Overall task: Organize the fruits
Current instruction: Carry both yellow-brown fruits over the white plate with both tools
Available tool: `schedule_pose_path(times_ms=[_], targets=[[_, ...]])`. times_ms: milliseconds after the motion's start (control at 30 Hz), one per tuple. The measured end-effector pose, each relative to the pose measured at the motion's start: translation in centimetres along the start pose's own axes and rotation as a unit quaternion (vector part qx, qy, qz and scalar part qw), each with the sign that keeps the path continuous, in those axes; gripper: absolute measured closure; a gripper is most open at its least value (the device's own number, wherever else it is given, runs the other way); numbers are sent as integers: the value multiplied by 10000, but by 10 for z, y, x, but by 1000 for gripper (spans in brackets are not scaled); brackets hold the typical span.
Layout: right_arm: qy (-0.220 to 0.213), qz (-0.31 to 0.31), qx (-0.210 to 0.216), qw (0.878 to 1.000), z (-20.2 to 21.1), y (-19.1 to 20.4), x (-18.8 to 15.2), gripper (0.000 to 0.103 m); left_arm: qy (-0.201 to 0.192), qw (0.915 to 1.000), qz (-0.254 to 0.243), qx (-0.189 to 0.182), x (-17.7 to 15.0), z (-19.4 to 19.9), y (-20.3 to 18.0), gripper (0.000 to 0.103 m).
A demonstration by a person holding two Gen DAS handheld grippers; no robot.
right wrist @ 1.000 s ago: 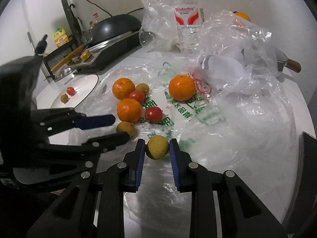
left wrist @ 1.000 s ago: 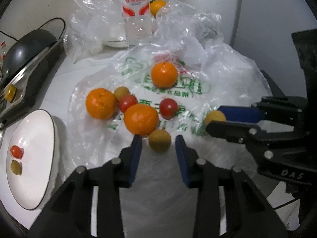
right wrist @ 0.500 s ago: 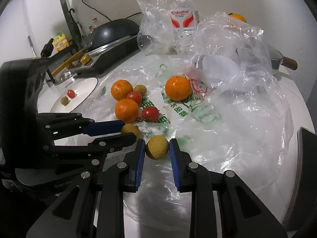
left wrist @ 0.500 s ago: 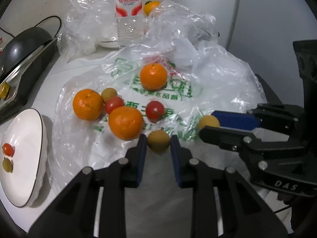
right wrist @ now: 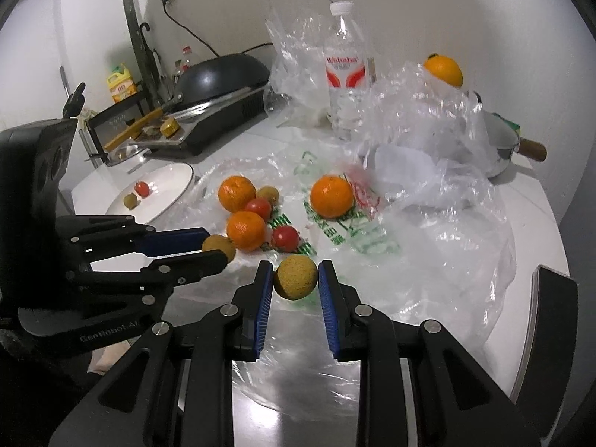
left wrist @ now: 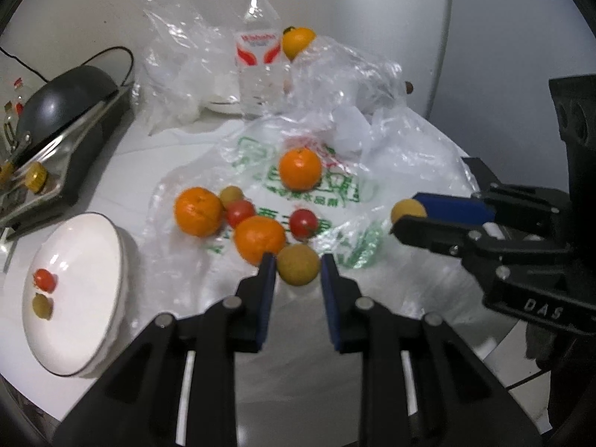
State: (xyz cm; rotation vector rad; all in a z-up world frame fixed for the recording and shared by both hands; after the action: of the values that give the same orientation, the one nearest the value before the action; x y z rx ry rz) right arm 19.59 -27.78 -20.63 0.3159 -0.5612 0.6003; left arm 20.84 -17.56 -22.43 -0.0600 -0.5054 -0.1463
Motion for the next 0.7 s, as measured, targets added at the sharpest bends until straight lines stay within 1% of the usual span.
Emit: schedule_pose_path(times_ms=[267, 600, 700], targets=[[-249, 36, -53, 9997, 9, 25, 19, 76, -118, 9999, -9, 72, -2, 17, 32, 78], [-363, 30, -92, 9993, -7, 64, 44, 76, -209, 9998, 13, 55, -15, 30, 77, 78], [-335, 79, -127, 9993, -14, 76, 48, 76, -245, 9997, 52, 50, -19, 34, 90, 78]])
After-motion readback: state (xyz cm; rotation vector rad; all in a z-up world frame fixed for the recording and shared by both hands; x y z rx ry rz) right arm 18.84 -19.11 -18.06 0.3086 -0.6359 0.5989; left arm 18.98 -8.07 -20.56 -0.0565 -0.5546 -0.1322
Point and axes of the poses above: each gripper's, at about its wrist camera, not at the fingertips, and z roughly against the way its jaws point, y to its left, x to its top, the point moved 6 cm from there along -z, roughly the way its jaws point, and after that the axes turned 15 degrees about y, right-handed, at the moved point
